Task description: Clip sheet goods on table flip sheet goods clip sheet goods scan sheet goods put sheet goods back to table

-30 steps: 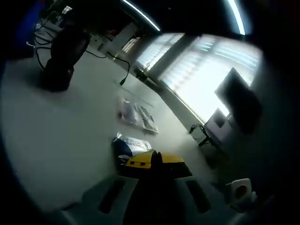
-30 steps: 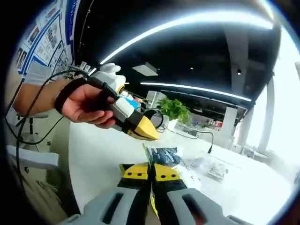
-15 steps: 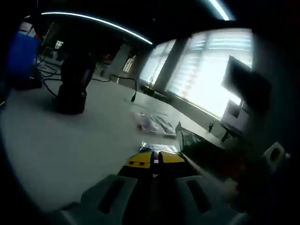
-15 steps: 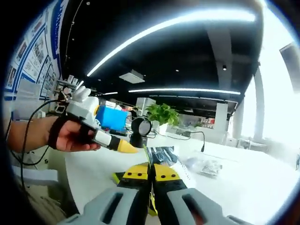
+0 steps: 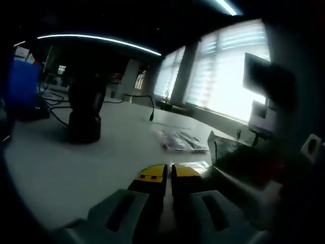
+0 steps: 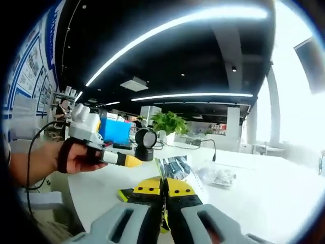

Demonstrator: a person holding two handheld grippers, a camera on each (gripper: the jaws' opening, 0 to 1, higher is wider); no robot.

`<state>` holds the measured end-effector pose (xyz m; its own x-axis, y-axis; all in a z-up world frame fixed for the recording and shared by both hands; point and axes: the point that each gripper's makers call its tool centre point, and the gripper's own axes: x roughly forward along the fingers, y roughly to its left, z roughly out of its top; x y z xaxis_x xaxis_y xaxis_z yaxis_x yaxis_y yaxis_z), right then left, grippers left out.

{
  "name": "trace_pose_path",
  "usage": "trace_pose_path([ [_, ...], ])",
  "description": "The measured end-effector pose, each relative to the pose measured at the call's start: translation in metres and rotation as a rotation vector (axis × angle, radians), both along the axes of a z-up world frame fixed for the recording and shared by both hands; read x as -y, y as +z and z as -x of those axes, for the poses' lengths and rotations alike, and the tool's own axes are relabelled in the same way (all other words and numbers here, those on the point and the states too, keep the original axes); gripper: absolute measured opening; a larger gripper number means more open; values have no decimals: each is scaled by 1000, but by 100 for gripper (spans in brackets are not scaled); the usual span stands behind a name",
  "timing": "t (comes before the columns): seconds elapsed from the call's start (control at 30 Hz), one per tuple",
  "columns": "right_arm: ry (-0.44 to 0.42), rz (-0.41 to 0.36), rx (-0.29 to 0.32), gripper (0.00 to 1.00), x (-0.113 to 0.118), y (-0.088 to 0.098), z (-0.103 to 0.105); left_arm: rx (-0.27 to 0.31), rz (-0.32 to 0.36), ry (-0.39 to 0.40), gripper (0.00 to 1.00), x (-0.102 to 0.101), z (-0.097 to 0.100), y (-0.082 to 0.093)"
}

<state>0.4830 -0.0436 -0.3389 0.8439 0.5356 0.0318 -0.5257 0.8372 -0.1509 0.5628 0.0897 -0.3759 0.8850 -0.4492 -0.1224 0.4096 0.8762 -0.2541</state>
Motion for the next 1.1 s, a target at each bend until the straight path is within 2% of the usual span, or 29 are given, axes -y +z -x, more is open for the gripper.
trace_pose_path([
  [0.2,-26,-22,-18,0,7,1,-2,22,-42,-1,0,3,7,-1],
  [0.37,-46,-19,-30,0,10,-1,-3,14,-29,9,0,0,9,-6],
  [0.5,-62,-27,-40,0,15,-1,-3,30,-50,10,0,0,8,-5],
  [0.57,-72,-34,-38,0,19,0,-3,31,-81,9,0,2,9,-8],
  [0.83,-114,-86,-34,0,33,3,-5,61,-90,35,0,3,14,-4],
  [1.1,-182,-162,-30,0,49,5,-7,79,-93,41,0,-7,5,-2],
])
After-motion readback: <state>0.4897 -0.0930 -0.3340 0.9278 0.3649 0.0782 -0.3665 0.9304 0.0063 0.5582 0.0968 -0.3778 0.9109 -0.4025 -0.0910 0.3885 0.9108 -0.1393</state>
